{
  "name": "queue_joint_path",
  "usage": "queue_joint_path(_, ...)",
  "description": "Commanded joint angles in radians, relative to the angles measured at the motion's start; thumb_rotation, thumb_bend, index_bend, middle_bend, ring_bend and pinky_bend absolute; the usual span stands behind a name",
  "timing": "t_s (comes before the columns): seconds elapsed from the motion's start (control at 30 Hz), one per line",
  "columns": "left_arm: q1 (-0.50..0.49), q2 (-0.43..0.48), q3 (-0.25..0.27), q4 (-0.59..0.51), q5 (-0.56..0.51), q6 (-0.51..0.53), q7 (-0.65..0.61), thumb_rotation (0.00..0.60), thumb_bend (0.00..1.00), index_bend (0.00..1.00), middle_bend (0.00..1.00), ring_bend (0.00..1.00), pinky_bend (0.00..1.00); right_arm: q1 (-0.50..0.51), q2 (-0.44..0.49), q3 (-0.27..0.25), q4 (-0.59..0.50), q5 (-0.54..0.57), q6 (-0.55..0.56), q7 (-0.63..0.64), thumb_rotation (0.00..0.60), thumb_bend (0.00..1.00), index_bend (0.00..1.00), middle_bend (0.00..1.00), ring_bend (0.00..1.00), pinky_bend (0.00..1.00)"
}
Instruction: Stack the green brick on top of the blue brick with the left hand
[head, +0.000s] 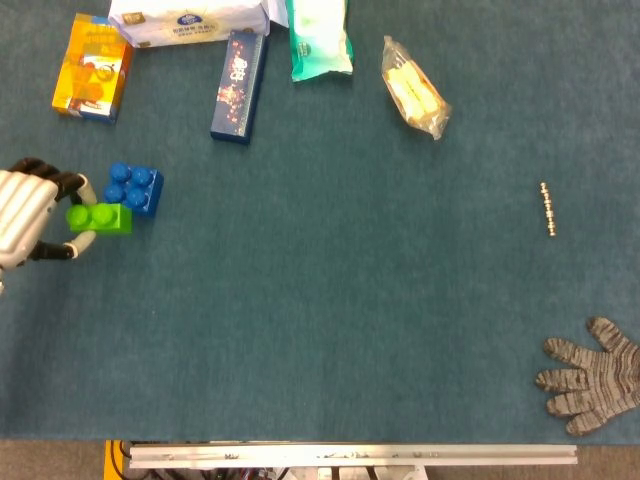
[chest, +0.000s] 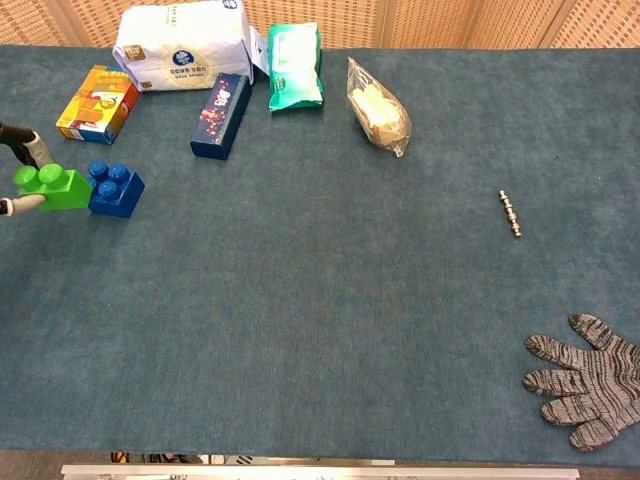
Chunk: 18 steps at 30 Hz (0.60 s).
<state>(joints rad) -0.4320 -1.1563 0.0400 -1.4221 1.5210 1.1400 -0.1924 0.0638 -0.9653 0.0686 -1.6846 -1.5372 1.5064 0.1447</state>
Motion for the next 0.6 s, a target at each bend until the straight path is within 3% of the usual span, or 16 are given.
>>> queue_joint_path(0.03,-0.019,0.004,-0.021,-0.016,-0.021,-0.029,0.018,0.600,0.29,0.51,0.49,0.37,0.25,-0.002,0.000,-0.001,0.004,0.001,0.001,0.004,0.600,0.23,0.39,0.47,0.29,0.28)
queue_joint_path(0.6,-0.117,-0.073,-0.015,0.181,0.105,-0.068,-0.157,0.600,0.29,0.51,0.49,0.37,0.25,-0.013,0.003,-0.005,0.002,0.013,0.005,-0.002,0.600,0.23,0.39,0.47,0.29,0.28)
